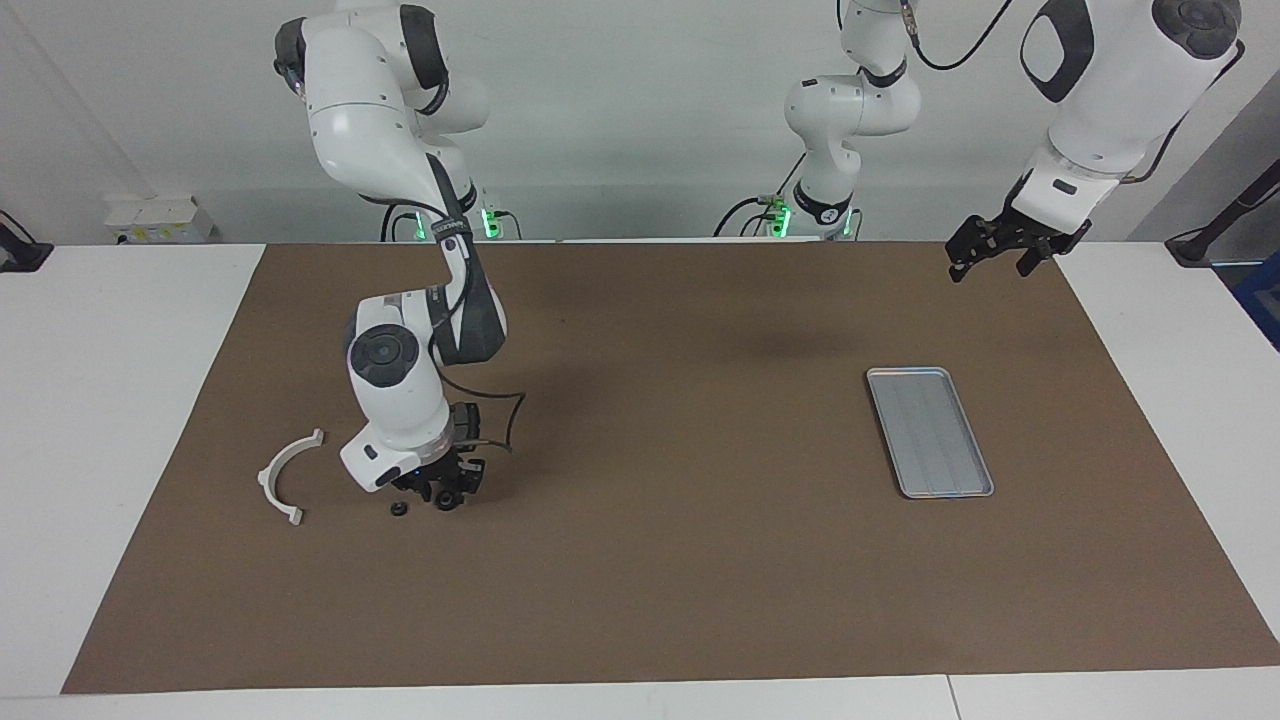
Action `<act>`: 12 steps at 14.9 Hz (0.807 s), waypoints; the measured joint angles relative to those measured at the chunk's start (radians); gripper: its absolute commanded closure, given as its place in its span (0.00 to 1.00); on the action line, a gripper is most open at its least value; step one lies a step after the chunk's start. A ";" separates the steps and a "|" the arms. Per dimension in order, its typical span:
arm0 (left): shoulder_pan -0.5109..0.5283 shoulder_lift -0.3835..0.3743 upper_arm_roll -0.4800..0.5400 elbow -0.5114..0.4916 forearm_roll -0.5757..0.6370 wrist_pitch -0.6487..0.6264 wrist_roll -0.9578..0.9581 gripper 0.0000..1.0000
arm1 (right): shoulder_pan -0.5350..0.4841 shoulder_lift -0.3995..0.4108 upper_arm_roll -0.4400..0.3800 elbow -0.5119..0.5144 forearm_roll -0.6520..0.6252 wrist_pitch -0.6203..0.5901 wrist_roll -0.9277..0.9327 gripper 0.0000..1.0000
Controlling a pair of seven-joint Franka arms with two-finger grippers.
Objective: Place bearing gear from tray to pile
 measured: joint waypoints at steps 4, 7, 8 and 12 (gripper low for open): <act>0.000 0.000 0.000 0.000 0.000 0.000 0.000 0.00 | 0.000 -0.009 0.001 0.000 0.000 0.000 0.000 0.00; 0.000 0.000 0.000 0.000 0.000 0.000 0.000 0.00 | -0.001 -0.015 0.001 -0.002 0.000 -0.001 0.000 0.00; 0.000 0.000 0.000 0.000 0.000 0.000 0.000 0.00 | -0.001 -0.015 0.001 -0.003 0.000 -0.001 0.000 0.00; 0.000 0.000 -0.002 0.000 0.000 0.000 0.000 0.00 | -0.001 -0.015 0.001 -0.004 0.000 -0.001 0.000 0.00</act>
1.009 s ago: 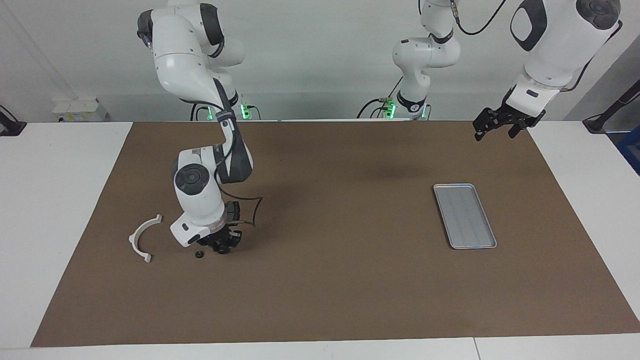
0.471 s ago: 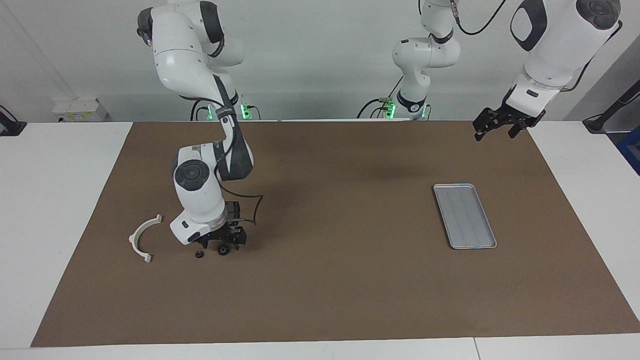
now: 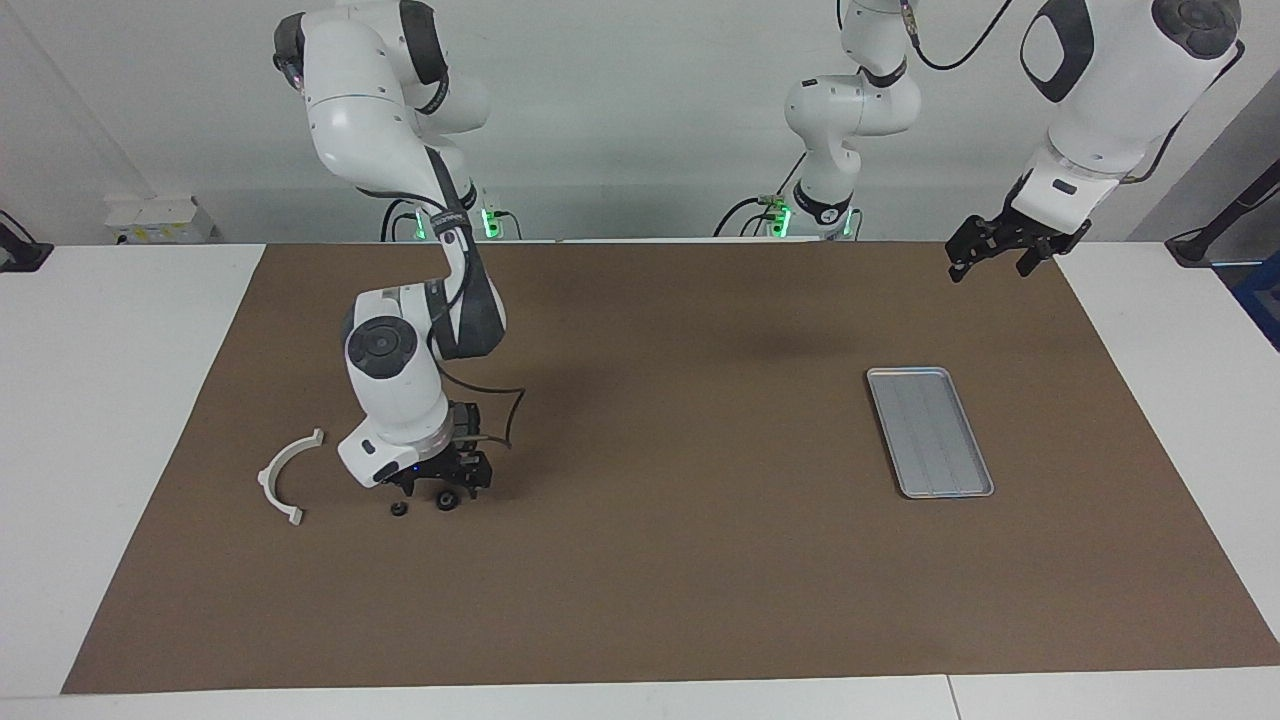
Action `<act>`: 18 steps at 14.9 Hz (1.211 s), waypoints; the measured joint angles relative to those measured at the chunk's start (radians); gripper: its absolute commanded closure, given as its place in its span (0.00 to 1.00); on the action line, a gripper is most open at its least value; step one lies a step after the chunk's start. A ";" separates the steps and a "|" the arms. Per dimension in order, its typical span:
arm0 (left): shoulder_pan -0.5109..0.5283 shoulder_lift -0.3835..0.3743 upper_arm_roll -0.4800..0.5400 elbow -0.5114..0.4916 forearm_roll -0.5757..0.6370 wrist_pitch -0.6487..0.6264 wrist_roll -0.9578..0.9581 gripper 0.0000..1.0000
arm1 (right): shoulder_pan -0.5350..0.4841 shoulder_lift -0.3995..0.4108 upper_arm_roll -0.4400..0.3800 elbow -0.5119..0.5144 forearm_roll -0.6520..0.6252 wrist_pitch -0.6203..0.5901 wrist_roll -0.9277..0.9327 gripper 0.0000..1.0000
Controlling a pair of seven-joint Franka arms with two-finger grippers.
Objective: Place bearing gear from tray to pile
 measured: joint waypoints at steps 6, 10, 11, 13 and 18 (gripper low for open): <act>-0.001 0.000 -0.008 0.000 0.000 0.000 0.000 0.00 | -0.021 -0.053 -0.001 0.001 0.008 -0.061 -0.011 0.00; -0.001 0.000 -0.008 0.000 0.000 0.000 0.000 0.00 | -0.048 -0.195 -0.004 0.004 0.089 -0.232 -0.123 0.00; -0.001 0.000 -0.008 0.000 0.000 0.000 0.000 0.00 | -0.052 -0.242 -0.005 0.004 0.094 -0.282 -0.137 0.00; -0.001 0.000 -0.008 0.000 0.000 0.000 0.000 0.00 | -0.052 -0.351 -0.004 0.002 0.097 -0.394 -0.143 0.00; -0.001 0.000 -0.008 -0.002 0.000 0.005 -0.030 0.00 | -0.048 -0.600 0.000 -0.015 0.139 -0.642 -0.144 0.00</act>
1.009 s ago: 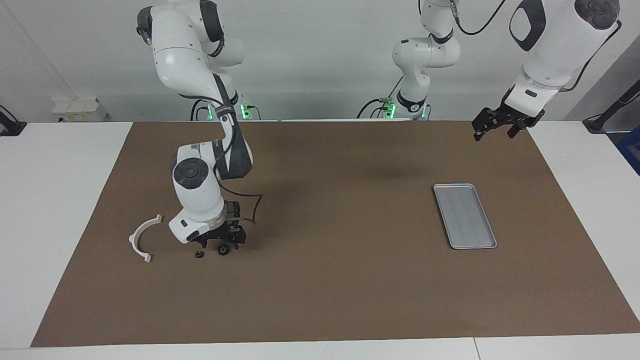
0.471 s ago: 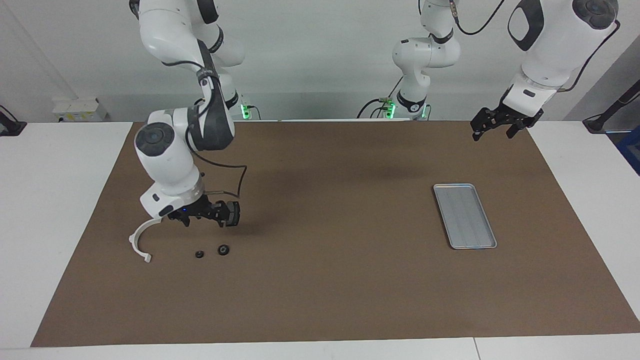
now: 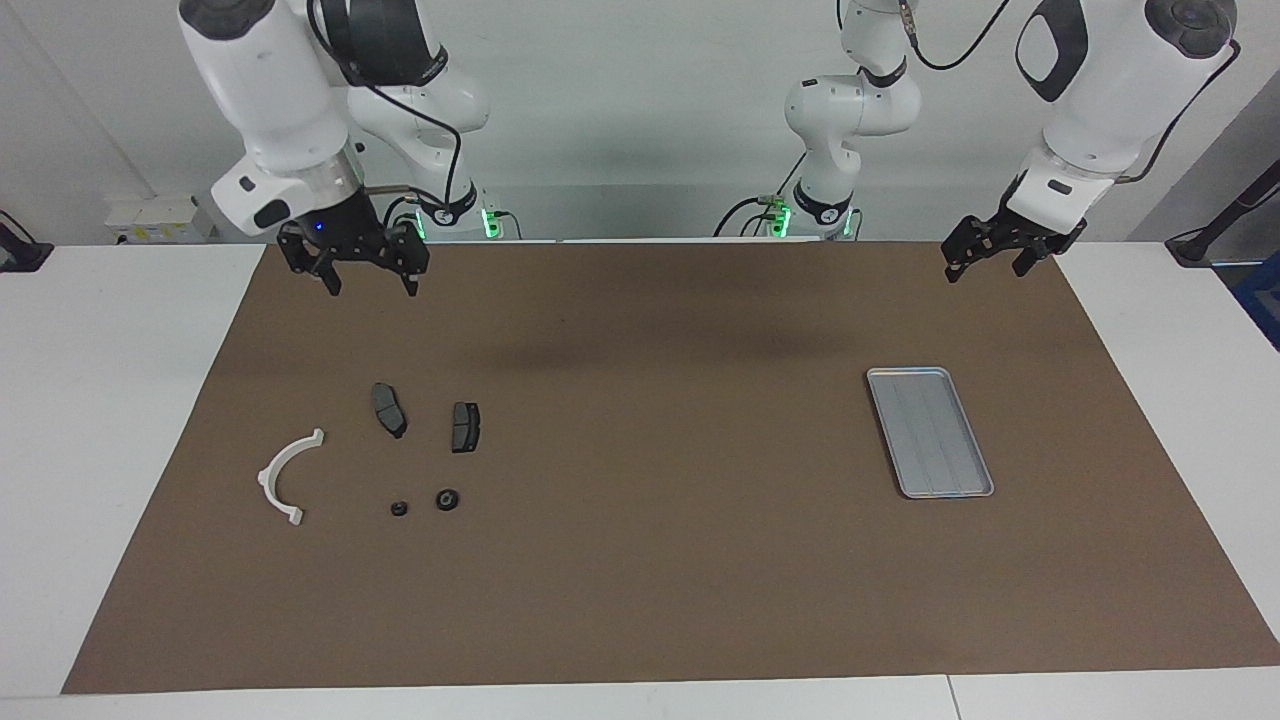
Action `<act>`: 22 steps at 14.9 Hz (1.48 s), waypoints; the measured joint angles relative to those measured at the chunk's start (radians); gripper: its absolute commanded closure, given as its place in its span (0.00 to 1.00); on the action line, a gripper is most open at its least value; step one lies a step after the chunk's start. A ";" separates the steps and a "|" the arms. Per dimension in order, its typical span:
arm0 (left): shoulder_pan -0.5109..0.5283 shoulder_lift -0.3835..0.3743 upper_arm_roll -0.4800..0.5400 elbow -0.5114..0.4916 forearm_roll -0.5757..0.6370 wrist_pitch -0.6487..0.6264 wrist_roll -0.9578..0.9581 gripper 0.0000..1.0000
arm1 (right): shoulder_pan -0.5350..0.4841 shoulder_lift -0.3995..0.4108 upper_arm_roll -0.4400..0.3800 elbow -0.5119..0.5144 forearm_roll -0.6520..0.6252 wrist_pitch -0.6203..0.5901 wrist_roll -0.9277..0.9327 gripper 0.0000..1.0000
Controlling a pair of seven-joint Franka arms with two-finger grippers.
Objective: Place bearing gear from tray to pile
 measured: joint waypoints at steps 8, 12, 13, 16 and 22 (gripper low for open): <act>-0.030 0.000 -0.008 -0.004 -0.002 0.019 -0.009 0.00 | 0.004 -0.065 0.003 -0.033 0.006 -0.052 0.000 0.00; -0.030 0.000 -0.008 -0.004 -0.002 0.020 -0.009 0.00 | 0.001 -0.063 -0.003 -0.033 0.006 -0.051 0.000 0.00; -0.030 0.000 -0.008 -0.004 -0.002 0.020 -0.009 0.00 | 0.001 -0.063 -0.003 -0.033 0.006 -0.051 0.000 0.00; -0.030 0.000 -0.008 -0.004 -0.002 0.020 -0.009 0.00 | 0.001 -0.063 -0.003 -0.033 0.006 -0.051 0.000 0.00; -0.030 0.000 -0.005 -0.005 -0.002 0.020 -0.009 0.00 | 0.001 -0.063 -0.003 -0.033 0.006 -0.051 0.000 0.00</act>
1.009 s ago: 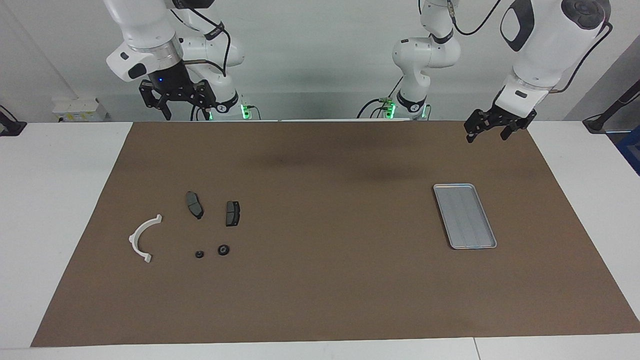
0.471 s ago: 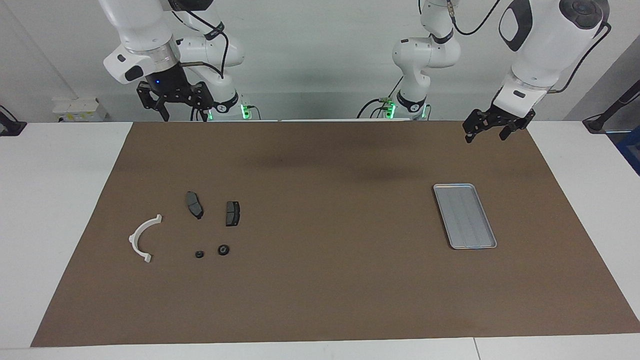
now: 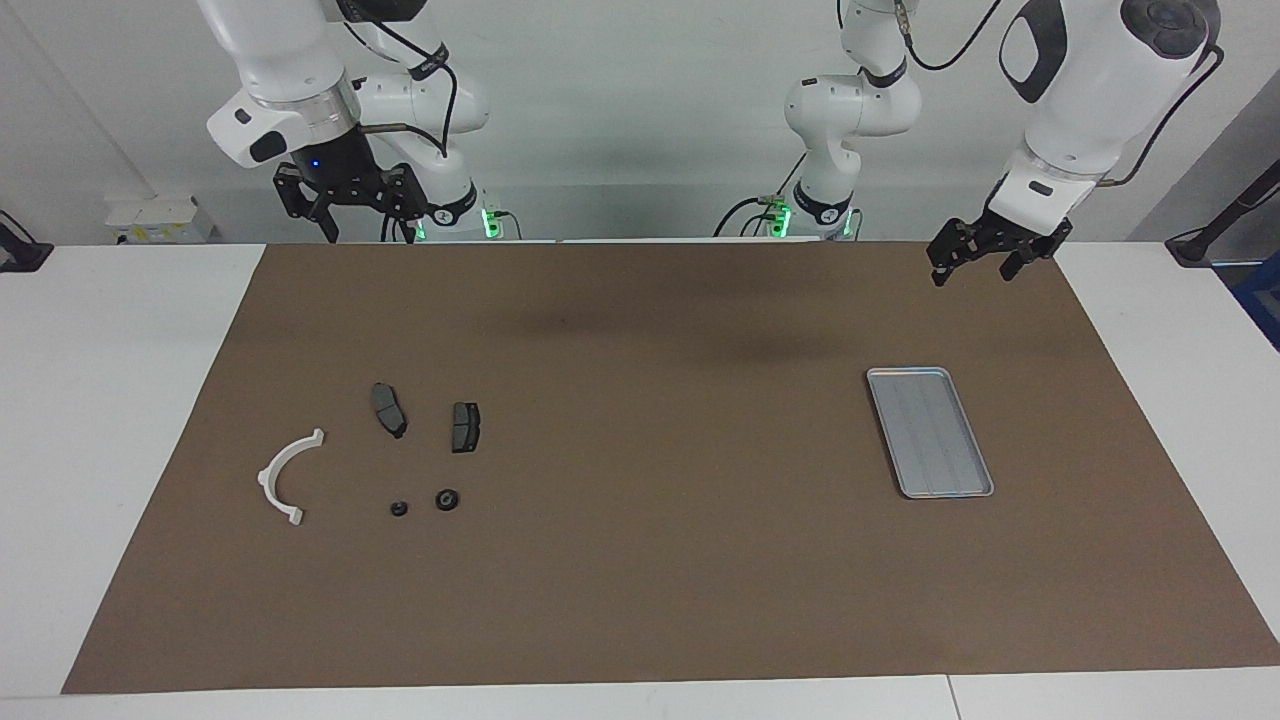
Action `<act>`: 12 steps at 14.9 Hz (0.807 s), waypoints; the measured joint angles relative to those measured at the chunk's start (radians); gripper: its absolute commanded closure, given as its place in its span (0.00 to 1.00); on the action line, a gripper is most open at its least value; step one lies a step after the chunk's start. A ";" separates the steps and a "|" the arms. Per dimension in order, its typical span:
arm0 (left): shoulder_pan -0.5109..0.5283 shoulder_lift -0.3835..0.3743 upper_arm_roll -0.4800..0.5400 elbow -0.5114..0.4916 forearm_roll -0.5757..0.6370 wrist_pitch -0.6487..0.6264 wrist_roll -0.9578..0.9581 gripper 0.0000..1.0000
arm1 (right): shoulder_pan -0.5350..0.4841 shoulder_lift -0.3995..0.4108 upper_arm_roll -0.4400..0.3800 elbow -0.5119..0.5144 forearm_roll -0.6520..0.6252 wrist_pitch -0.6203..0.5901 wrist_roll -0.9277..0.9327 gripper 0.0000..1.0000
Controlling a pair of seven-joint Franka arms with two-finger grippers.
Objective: Place bearing gear from tray to pile
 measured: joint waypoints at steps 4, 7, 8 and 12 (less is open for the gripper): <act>0.000 0.000 0.000 0.000 0.000 0.000 0.000 0.00 | -0.001 0.000 -0.002 0.001 -0.001 0.001 0.000 0.00; 0.000 0.000 0.000 0.000 0.000 0.000 0.000 0.00 | -0.012 0.000 -0.006 0.001 -0.002 0.003 0.000 0.00; 0.000 0.000 0.000 0.000 0.000 0.000 0.000 0.00 | -0.015 0.000 -0.006 0.001 -0.002 0.003 0.000 0.00; 0.000 0.000 0.000 0.000 0.000 0.000 0.000 0.00 | -0.024 0.000 -0.007 0.002 -0.006 0.005 0.000 0.00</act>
